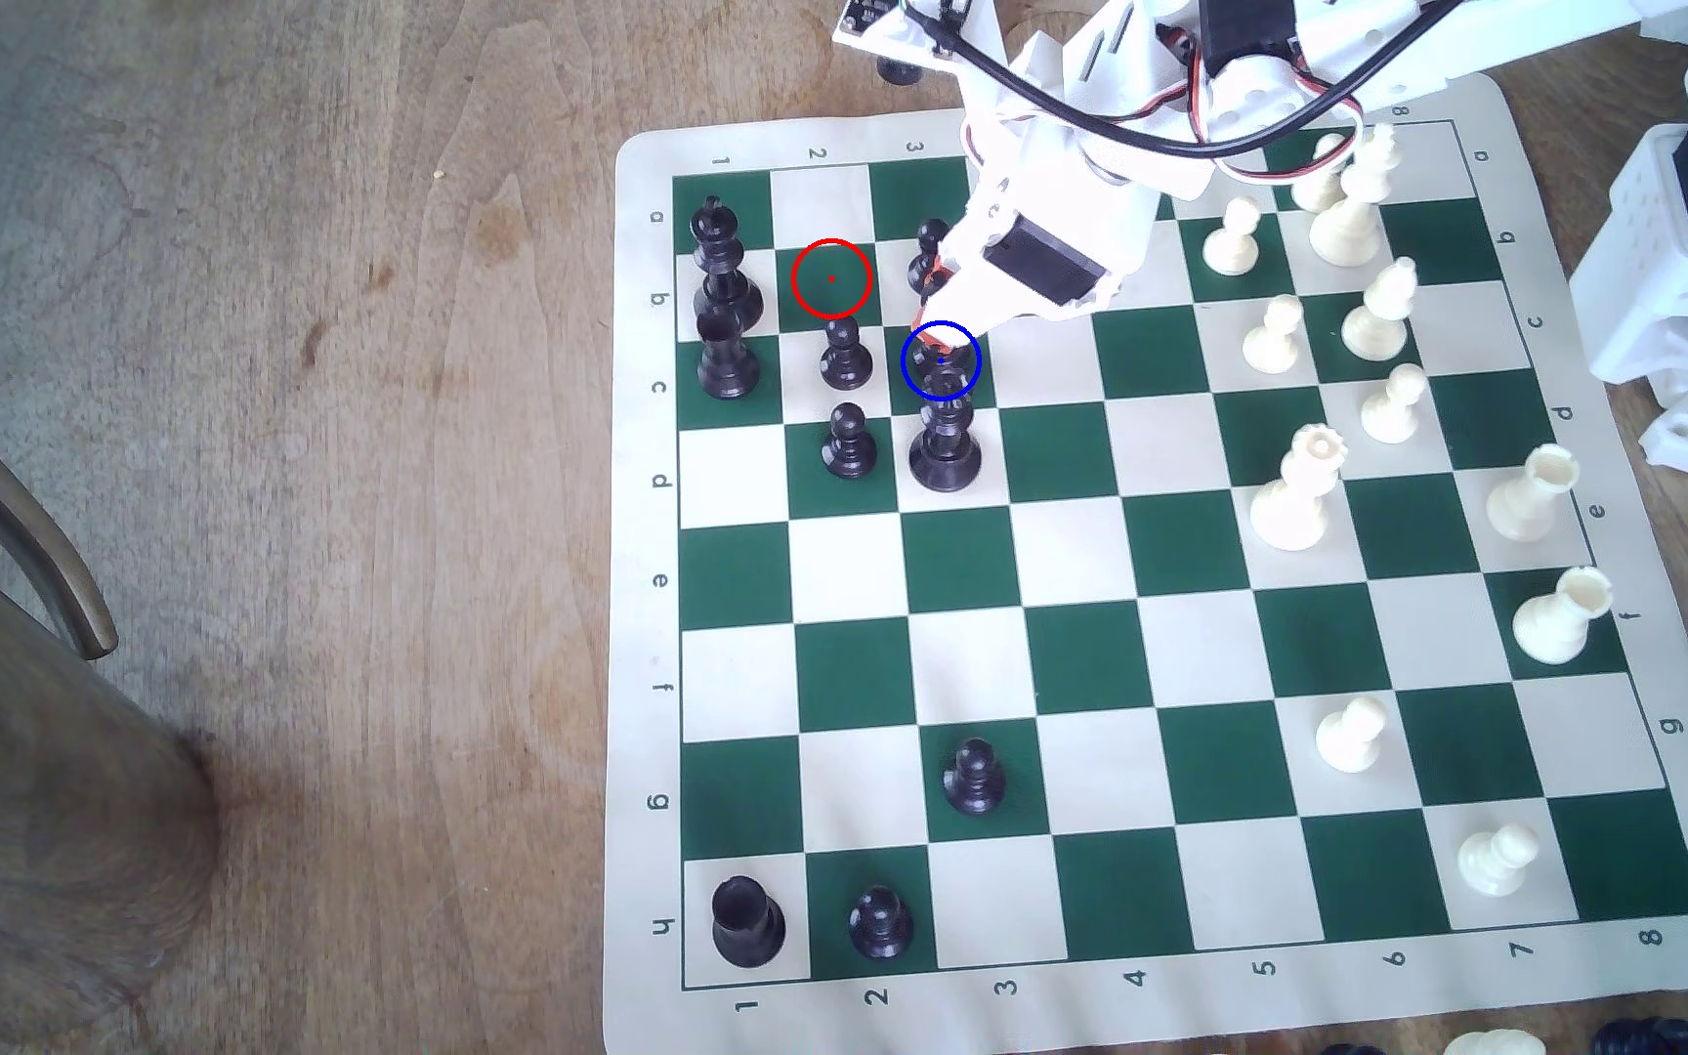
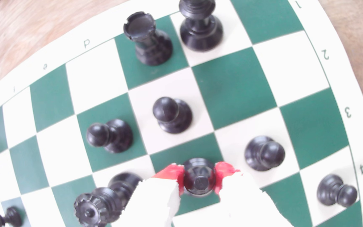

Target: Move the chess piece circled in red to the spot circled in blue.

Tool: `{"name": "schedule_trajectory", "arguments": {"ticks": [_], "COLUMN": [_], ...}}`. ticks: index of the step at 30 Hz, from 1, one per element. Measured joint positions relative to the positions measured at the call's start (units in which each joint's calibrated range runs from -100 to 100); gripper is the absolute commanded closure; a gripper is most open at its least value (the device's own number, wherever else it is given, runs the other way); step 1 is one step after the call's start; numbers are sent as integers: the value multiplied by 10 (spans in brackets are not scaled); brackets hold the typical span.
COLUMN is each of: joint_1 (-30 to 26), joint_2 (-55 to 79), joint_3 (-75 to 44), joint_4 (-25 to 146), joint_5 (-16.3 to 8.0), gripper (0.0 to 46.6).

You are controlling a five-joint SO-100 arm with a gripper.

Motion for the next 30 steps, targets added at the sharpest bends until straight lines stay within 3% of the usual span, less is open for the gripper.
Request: {"name": "schedule_trajectory", "arguments": {"ticks": [4,13,17,20,24,30], "joint_1": [-3,7,11,13,12,6], "joint_2": [-1,-31,-54,-78,-116,-284], "joint_3": [52,66,66,56,29,36], "joint_4": [-51,-64,-51,-17,40,109], "joint_5": [-5,-9,-9,-7,6,21], "gripper": [293,292,306,356,362,372]}}
